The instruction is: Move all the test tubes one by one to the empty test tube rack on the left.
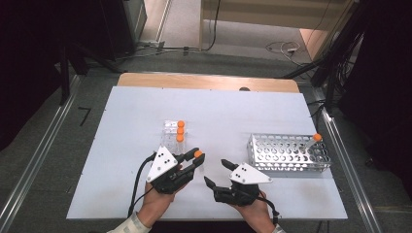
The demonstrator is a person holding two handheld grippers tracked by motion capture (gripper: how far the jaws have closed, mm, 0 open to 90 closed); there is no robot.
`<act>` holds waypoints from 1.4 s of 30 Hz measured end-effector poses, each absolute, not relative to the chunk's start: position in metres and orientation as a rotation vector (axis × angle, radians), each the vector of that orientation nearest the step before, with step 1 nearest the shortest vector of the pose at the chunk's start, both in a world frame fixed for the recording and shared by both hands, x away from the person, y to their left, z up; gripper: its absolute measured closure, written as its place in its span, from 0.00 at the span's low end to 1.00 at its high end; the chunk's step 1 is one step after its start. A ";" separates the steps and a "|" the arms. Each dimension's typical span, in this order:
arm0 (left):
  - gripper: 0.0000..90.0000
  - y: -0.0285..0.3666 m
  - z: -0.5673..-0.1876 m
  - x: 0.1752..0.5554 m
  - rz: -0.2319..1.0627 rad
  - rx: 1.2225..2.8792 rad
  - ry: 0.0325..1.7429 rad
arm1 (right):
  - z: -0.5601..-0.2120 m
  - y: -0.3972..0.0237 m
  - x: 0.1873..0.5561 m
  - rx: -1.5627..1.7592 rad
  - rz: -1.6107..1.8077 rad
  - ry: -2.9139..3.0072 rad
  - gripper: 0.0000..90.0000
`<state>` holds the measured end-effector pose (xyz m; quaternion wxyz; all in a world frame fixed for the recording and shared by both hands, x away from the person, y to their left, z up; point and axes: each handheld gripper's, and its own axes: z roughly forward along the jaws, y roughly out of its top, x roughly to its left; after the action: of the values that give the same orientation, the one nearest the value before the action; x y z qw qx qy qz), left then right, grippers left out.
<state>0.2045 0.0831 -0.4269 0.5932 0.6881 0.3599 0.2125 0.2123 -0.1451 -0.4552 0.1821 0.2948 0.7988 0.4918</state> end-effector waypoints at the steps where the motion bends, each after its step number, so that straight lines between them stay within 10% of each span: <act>1: 0.77 0.083 -0.427 0.205 0.497 1.597 0.838 | -0.455 -0.145 0.212 0.835 1.390 2.253 0.26; 42: 0.77 0.111 -0.410 0.217 0.568 1.518 0.894 | -0.456 -0.146 0.213 0.846 1.387 2.252 0.26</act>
<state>0.2168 0.1109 -0.4102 0.6015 0.6551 0.3858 0.2453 0.2130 -0.1460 -0.4558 0.1813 0.2996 0.7976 0.4912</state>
